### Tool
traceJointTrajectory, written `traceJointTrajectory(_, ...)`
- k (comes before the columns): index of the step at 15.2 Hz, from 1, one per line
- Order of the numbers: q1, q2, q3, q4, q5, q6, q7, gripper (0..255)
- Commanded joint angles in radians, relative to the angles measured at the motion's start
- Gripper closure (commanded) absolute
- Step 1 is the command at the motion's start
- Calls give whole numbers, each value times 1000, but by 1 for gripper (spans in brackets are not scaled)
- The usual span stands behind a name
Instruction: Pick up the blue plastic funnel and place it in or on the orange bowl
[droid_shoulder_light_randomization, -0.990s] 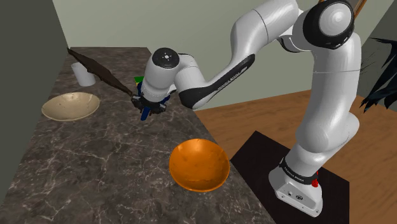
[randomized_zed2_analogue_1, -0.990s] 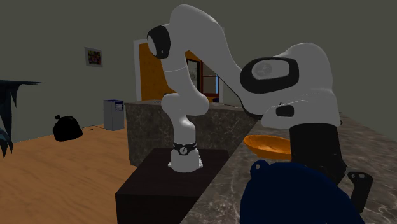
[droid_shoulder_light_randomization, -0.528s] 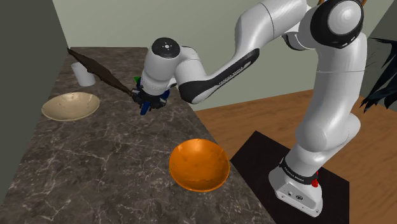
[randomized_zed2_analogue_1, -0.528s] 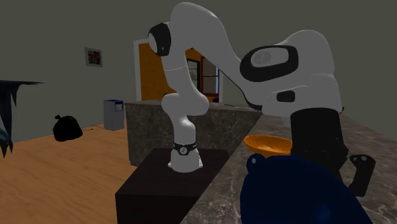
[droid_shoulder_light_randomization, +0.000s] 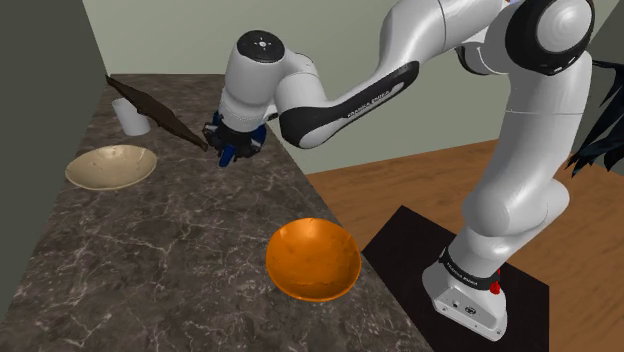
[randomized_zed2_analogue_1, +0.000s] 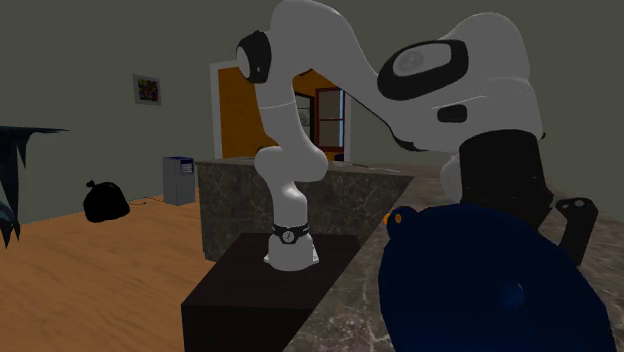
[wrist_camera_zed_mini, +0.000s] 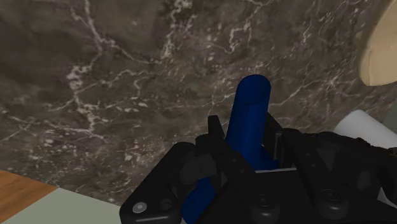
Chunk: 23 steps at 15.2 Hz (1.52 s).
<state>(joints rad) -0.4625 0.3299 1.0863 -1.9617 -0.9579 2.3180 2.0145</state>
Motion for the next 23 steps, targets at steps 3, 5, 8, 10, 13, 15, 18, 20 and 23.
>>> traceJointTrajectory(3, -27, -29, 32, 19, 54, -22, -45, 255)
traceJointTrajectory(5, -40, -44, 47, 30, 80, -33, -68, 255)
traceJointTrajectory(8, -60, -65, 69, 47, 118, -51, -101, 255)
traceJointTrajectory(10, -99, -118, 106, 13, 167, -35, -112, 255)
traceJointTrajectory(13, -231, -328, 214, -109, 384, 63, -186, 255)
traceJointTrajectory(15, -203, -522, 173, -190, 634, 129, -317, 255)
traceJointTrajectory(18, -14, -639, 26, -278, 755, 136, -351, 255)
traceJointTrajectory(20, 76, -708, -28, -330, 819, 130, -362, 255)
traceJointTrajectory(23, 193, -799, -81, -397, 896, 109, -363, 255)
